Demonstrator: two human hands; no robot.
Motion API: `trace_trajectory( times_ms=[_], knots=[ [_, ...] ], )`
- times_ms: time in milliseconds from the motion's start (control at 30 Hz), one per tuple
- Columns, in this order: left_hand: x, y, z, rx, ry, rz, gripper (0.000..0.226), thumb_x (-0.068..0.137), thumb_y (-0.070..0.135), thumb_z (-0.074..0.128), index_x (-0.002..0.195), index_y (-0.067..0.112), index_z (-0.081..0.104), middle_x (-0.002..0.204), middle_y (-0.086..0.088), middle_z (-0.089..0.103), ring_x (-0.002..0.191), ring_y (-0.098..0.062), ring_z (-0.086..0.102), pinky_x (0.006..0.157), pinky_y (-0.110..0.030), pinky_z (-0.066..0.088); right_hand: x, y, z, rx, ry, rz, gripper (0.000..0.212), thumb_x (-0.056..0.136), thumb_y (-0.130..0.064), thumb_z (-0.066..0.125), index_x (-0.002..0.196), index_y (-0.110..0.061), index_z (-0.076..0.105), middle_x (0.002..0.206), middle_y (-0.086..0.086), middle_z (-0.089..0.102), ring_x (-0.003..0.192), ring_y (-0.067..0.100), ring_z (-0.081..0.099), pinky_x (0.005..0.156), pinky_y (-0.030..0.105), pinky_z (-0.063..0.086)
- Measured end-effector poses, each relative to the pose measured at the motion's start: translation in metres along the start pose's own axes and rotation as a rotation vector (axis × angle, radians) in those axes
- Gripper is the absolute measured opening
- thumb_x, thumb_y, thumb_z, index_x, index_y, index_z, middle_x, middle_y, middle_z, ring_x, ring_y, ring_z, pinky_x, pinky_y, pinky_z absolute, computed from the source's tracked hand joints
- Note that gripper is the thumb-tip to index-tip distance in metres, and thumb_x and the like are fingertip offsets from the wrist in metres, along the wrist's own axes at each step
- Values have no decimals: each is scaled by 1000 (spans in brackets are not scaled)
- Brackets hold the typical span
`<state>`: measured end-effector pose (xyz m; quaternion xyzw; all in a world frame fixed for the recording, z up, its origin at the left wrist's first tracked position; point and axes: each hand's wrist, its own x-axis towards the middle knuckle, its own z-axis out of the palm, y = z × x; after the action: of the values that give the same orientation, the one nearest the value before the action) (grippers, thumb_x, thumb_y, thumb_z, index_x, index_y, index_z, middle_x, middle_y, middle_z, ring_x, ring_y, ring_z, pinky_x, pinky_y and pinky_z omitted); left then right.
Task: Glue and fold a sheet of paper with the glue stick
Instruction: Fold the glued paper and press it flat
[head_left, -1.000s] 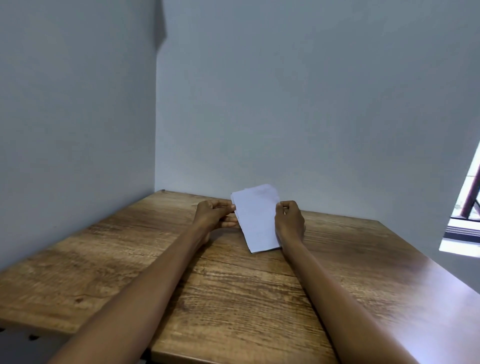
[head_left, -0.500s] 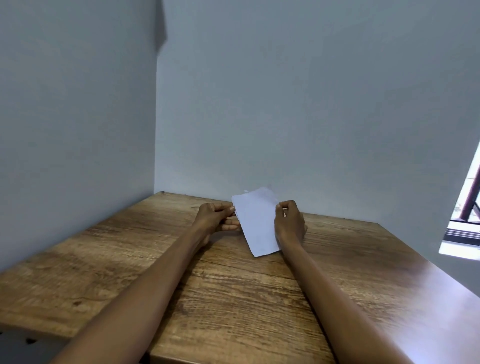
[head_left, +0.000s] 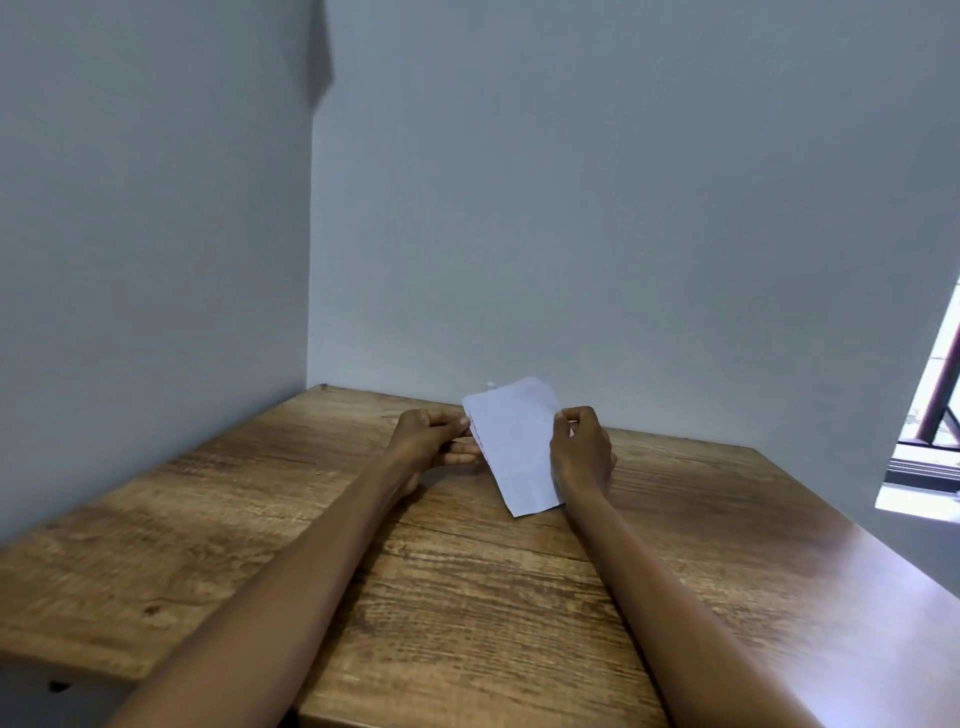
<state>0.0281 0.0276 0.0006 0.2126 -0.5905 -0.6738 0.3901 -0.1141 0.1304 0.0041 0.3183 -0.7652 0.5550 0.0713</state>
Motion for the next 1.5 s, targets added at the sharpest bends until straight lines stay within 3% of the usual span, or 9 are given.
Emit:
trace_trajectory(
  times_ms=[833, 1033, 1133, 1233, 1300, 1400, 1500],
  knots=[
    [2, -1, 1, 47, -16, 13, 11, 87, 12, 64, 87, 3, 69, 74, -8, 75, 59, -18, 71, 54, -26, 59, 0, 0, 2, -52, 19, -17, 22, 97, -23, 42, 107, -11, 57, 111, 9, 64, 106, 28, 55, 96, 40, 34],
    [2, -2, -2, 84, -16, 10, 6, 84, 3, 66, 88, 3, 69, 69, -8, 75, 57, -16, 71, 51, -23, 56, 0, 1, 4, -60, 5, -27, 21, 97, -23, 42, 106, -12, 57, 111, 8, 64, 108, 27, 54, 96, 40, 33],
    [3, 0, -2, 87, 25, 32, 9, 83, 2, 66, 92, 1, 69, 71, -10, 74, 56, -16, 70, 52, -24, 57, 3, 3, 4, 14, -16, -21, 21, 95, -28, 46, 110, -17, 56, 114, 5, 63, 114, 25, 51, 97, 42, 34],
    [4, 3, -3, 65, 70, 61, 13, 84, 2, 65, 95, -1, 69, 75, -11, 74, 55, -17, 69, 53, -25, 58, 9, 9, -4, 199, -151, 71, 41, 92, -44, 49, 121, -16, 53, 121, 2, 60, 118, 24, 51, 101, 47, 41],
    [4, 4, -6, 44, 89, 75, 12, 84, 2, 65, 95, 1, 69, 73, -8, 75, 56, -18, 69, 53, -25, 57, 11, 14, -12, 279, -298, 140, 47, 90, -52, 48, 113, -13, 61, 114, 1, 66, 105, 20, 61, 90, 43, 51],
    [4, 6, -11, 28, 125, 86, 11, 85, 3, 65, 95, 4, 69, 75, -6, 74, 54, -16, 69, 52, -23, 56, 11, 17, -17, 361, -495, 129, 32, 90, -46, 55, 89, -18, 71, 95, -1, 75, 76, 10, 70, 62, 24, 52],
    [4, 7, -14, 10, 177, 110, 10, 85, 3, 65, 93, 7, 68, 76, -5, 74, 53, -14, 68, 50, -22, 55, 8, 15, -19, 436, -580, 117, 27, 86, -42, 63, 93, -17, 72, 85, -4, 75, 63, 4, 70, 46, 15, 47]
  ],
)
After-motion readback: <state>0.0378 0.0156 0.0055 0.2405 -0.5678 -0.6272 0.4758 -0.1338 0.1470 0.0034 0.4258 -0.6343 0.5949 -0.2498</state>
